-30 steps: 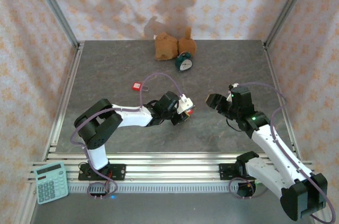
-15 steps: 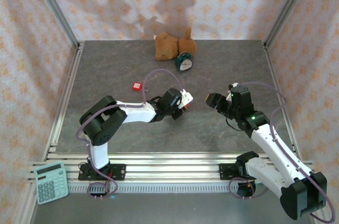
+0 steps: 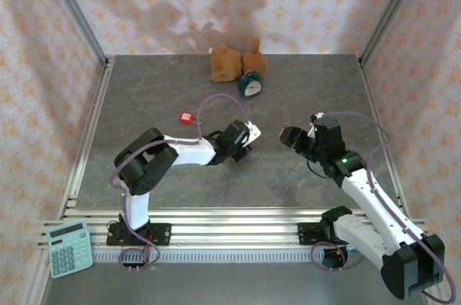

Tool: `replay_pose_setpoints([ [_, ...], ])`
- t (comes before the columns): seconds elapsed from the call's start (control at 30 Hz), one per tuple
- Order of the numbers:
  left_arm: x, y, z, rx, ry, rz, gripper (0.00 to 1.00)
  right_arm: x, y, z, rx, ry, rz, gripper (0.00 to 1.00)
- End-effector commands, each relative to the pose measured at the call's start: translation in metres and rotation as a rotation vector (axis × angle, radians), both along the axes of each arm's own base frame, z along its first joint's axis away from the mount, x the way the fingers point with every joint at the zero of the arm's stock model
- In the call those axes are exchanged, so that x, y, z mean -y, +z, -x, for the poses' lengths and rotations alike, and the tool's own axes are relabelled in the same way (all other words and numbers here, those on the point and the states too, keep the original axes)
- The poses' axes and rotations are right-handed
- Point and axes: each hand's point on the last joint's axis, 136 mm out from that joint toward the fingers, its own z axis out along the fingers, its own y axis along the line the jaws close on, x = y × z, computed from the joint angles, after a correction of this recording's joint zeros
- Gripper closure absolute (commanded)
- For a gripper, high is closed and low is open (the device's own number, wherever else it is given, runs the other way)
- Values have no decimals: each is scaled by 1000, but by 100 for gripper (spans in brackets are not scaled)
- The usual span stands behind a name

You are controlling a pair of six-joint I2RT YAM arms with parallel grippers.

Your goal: Unlock with the key

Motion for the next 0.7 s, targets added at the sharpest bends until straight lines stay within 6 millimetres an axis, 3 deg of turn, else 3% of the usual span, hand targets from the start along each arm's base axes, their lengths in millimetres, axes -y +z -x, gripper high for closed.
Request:
replay_pose_setpoints([
  [0.0,-3,-1,-8,11,27,-20,46,2,2,-3,20,-9,-8,34],
  [0.13,-4,6,-10,25,42,-10,42,1,5,-3,24,-9,-11,34],
  [0.17,-3,24,-12,54,46,15,40,2,6,-3,28,-9,-10,33],
  [0.23,-3,40,-15,86,55,32,31,1,9,-3,33,-8,-8,33],
  [0.33,-4,62,-16,129,53,46,25,1,14,-5,43,-5,-9,33],
  [0.57,-23,95,-18,222,107,38,24,-1,19,-4,45,6,-18,33],
  [0.67,-39,123,-20,293,194,68,24,-4,20,-4,45,16,-31,34],
])
